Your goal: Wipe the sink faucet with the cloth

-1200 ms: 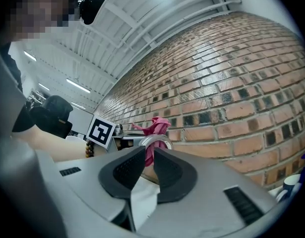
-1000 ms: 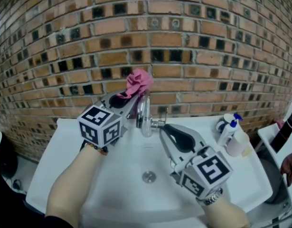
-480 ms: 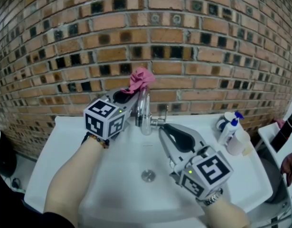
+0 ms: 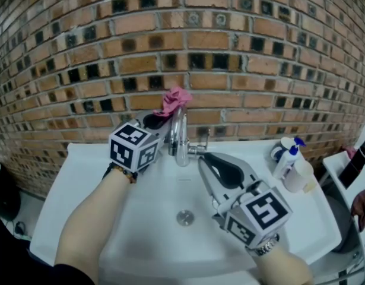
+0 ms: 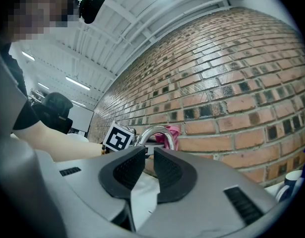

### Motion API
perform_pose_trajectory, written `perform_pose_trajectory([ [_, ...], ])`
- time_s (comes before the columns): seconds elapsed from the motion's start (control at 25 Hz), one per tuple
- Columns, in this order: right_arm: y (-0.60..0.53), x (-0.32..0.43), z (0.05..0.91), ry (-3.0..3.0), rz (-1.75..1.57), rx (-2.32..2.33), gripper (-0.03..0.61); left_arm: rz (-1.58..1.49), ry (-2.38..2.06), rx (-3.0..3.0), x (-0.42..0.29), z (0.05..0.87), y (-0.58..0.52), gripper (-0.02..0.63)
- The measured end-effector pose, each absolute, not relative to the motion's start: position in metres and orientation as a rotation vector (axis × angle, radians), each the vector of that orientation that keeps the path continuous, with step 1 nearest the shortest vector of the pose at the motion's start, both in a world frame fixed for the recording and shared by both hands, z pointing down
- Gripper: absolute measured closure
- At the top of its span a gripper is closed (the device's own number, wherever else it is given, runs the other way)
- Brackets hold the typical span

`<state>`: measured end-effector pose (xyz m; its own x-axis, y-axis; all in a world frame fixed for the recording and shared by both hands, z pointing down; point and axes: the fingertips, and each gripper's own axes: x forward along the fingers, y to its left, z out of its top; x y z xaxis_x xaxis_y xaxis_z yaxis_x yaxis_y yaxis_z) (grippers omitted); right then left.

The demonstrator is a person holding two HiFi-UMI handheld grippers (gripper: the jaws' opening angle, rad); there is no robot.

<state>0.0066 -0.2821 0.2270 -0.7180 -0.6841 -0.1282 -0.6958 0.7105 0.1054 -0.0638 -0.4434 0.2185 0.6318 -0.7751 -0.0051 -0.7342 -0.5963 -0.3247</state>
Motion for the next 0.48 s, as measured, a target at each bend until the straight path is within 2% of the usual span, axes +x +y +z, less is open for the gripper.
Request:
perform_pose_trajectory([
  [0.48,-0.283,0.007,0.228,2.832,0.222,-1.147,0.517,-0.367,1.213,-2.56,-0.065,0.258,-0.45,0.548],
])
